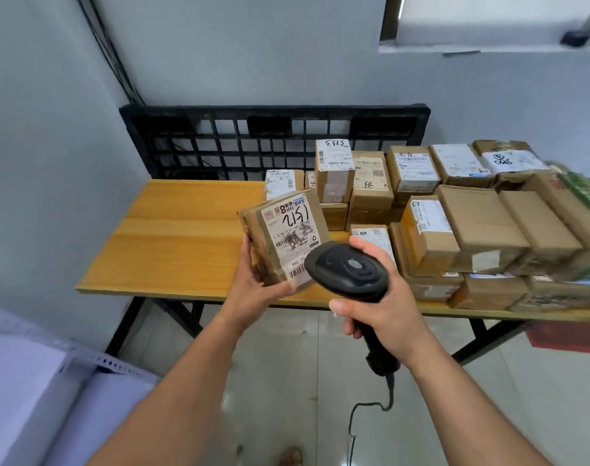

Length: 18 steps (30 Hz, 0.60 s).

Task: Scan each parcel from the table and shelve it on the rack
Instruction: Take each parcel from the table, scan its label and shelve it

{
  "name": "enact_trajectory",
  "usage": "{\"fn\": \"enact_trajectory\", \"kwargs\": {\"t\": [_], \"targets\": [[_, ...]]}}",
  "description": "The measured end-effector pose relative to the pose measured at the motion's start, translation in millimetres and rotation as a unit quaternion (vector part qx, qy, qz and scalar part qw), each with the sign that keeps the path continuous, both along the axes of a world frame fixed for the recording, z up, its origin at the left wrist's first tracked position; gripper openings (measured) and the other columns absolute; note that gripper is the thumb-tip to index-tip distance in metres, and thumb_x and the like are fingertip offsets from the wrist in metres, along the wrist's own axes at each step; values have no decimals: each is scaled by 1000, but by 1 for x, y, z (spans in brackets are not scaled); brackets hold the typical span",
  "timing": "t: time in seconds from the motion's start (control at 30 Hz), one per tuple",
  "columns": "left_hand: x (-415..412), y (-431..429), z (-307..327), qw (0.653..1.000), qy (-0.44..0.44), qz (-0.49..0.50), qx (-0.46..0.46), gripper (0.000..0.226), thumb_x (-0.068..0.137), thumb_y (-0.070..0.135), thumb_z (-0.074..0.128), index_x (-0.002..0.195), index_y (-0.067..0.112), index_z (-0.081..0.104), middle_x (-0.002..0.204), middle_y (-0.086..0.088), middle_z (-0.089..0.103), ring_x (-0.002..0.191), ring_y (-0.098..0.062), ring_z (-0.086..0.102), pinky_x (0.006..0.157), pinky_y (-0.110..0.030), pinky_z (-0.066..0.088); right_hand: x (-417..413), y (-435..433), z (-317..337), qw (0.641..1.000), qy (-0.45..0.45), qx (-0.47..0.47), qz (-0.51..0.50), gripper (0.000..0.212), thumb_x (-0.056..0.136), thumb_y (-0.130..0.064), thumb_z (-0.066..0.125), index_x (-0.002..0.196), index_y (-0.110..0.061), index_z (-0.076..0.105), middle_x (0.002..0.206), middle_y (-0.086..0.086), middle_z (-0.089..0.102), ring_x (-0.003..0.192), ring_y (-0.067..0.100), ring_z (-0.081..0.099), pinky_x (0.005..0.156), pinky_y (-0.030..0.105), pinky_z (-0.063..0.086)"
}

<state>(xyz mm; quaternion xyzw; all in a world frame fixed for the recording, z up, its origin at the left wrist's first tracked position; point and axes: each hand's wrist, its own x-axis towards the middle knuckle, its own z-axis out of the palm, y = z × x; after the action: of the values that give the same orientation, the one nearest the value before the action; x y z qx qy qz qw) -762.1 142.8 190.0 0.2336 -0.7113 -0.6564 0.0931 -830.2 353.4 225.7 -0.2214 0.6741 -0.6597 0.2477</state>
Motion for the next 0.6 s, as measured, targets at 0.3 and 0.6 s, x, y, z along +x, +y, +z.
{"fn": "enact_trajectory", "kwargs": {"t": [0.3,0.6], "targets": [[35,-8,36,995,27,64,-70,129,67,15,88,151,45,-5,139,-7,54,123,-20,55,101,-39,47,35,21,29,993,-17,-78,85,87,60,-20,86,135,-41,48,97,12,71,51,31,59,47,35,50],[72,11,49,989,19,94,-111,129,66,14,88,149,50,-4,135,-5,56,120,-22,58,103,-52,45,61,50,37,992,-4,-82,96,81,64,-6,82,129,-44,52,93,9,71,49,31,57,46,37,49]]}}
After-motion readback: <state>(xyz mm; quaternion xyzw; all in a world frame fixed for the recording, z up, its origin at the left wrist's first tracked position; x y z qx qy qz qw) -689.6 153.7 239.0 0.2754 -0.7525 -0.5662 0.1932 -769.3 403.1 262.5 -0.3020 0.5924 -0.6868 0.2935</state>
